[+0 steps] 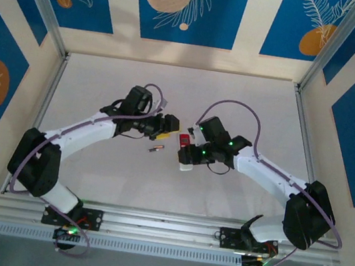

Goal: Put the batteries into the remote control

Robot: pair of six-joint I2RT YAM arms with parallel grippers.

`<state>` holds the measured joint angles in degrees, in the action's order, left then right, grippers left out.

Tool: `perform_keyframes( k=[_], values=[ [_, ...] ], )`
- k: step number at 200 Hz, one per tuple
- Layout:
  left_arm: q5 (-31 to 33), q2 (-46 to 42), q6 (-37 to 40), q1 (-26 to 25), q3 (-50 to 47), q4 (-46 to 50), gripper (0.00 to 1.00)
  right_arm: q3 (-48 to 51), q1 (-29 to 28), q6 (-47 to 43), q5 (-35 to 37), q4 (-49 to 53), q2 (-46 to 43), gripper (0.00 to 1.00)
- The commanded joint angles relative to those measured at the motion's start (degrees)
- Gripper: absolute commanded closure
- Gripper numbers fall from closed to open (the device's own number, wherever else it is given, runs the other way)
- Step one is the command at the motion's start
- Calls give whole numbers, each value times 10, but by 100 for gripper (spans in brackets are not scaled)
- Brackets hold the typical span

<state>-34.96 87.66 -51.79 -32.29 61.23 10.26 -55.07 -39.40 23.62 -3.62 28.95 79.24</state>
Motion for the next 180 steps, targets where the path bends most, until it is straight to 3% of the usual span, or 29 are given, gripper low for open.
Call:
perform_keyframes(
  k=[1,20,39,62,76,89,103,120,159,170,180],
  values=[
    [-21,20,-42,-18,-8,-48,39,-29,-10,-19,-49,-21,13,57],
    [-5,27,-41,-27,-6,-38,52,-44,-14,-19,-53,-20,26,57],
    [19,23,-44,-29,-8,-15,79,-49,-19,-18,-45,-28,27,53],
    [123,-6,-92,-26,-10,46,97,-49,-39,-36,61,-27,1,26],
    [205,-22,-155,-25,2,123,99,-20,-78,-98,171,-69,-38,20],
    [260,-30,-207,-23,25,196,99,43,-122,-197,269,-175,-78,17],
    [295,-29,-253,-22,55,264,99,114,-158,-309,313,-300,-105,16],
    [291,-19,-283,-20,86,307,99,145,-178,-390,333,-388,-105,17],
    [250,-10,-330,-19,98,297,99,131,-189,-434,351,-436,-35,26],
    [245,-13,-340,-18,95,289,99,127,-190,-433,361,-456,-15,31],
    [242,-15,-344,-18,93,285,99,121,-189,-432,368,-468,5,41]
  ],
)
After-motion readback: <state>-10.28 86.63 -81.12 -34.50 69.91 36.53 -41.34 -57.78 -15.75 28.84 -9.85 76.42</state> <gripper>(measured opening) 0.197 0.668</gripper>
